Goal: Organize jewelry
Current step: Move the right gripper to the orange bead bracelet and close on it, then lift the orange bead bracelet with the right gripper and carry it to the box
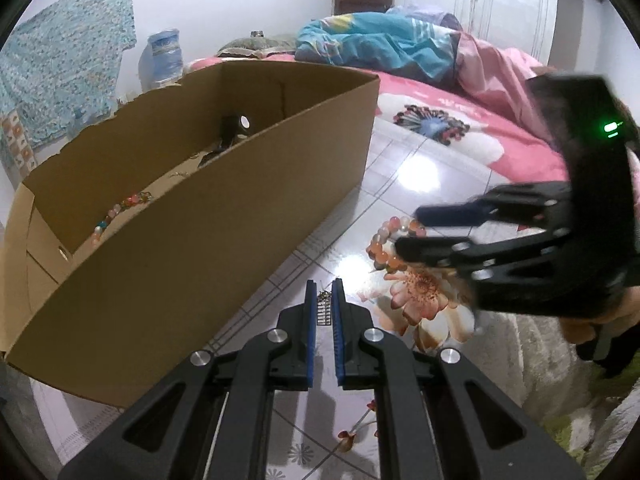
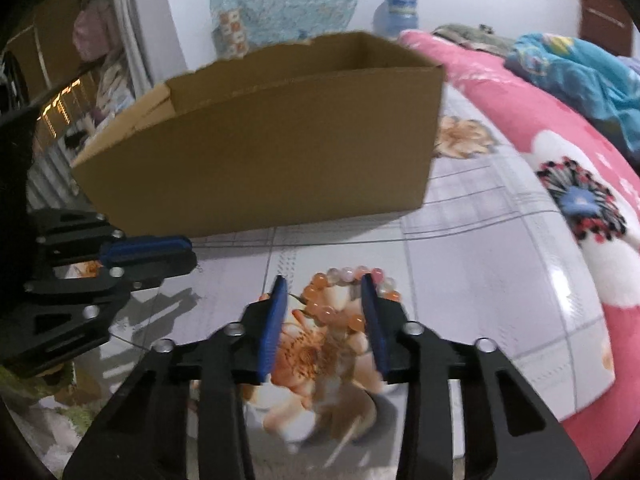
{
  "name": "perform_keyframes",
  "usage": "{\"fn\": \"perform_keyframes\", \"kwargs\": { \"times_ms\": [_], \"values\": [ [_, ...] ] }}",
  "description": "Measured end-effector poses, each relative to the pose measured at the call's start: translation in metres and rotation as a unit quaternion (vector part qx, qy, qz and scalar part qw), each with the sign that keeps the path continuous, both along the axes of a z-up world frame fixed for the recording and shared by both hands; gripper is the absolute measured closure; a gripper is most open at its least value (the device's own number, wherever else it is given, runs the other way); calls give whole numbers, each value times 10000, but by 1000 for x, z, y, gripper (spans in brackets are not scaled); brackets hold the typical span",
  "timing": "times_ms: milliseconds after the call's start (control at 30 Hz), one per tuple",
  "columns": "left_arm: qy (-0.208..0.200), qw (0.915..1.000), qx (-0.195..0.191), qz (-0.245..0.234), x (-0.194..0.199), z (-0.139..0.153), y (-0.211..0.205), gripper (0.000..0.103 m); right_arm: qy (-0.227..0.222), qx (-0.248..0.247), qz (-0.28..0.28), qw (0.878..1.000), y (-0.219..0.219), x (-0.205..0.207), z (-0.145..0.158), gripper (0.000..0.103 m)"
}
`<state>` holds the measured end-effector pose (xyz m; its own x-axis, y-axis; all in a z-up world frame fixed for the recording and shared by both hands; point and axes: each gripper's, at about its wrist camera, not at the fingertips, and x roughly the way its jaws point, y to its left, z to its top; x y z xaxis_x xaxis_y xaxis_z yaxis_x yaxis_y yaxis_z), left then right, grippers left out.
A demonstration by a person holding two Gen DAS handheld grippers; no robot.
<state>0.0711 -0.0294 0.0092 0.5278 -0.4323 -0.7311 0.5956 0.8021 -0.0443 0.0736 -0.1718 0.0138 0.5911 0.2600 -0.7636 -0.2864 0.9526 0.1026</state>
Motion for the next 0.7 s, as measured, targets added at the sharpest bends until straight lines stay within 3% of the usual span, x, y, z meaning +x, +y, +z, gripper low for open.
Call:
{"fn": "perform_keyframes", "kwargs": {
  "times_ms": [267, 333, 433, 533, 700],
  "values": [
    [19, 9998, -172, -38, -2, 0, 6, 97, 111, -551, 238, 9981, 22, 12, -16, 86],
    [13, 9998, -182, -43, -2, -1, 7, 97, 102, -615, 273, 9977, 24, 13, -16, 95],
    [17, 9998, -202, -27, -1, -3, 8, 97, 110, -620, 229, 9978, 24, 14, -14, 96],
    [5, 9997, -241, -8, -2, -2, 9, 97, 143, -270, 13, 9995, 11, 15, -11, 96],
    [-31, 9995, -299, 27, -5, 5, 13, 97, 181, 751, -405, 9962, -24, 11, 4, 96]
  ]
}}
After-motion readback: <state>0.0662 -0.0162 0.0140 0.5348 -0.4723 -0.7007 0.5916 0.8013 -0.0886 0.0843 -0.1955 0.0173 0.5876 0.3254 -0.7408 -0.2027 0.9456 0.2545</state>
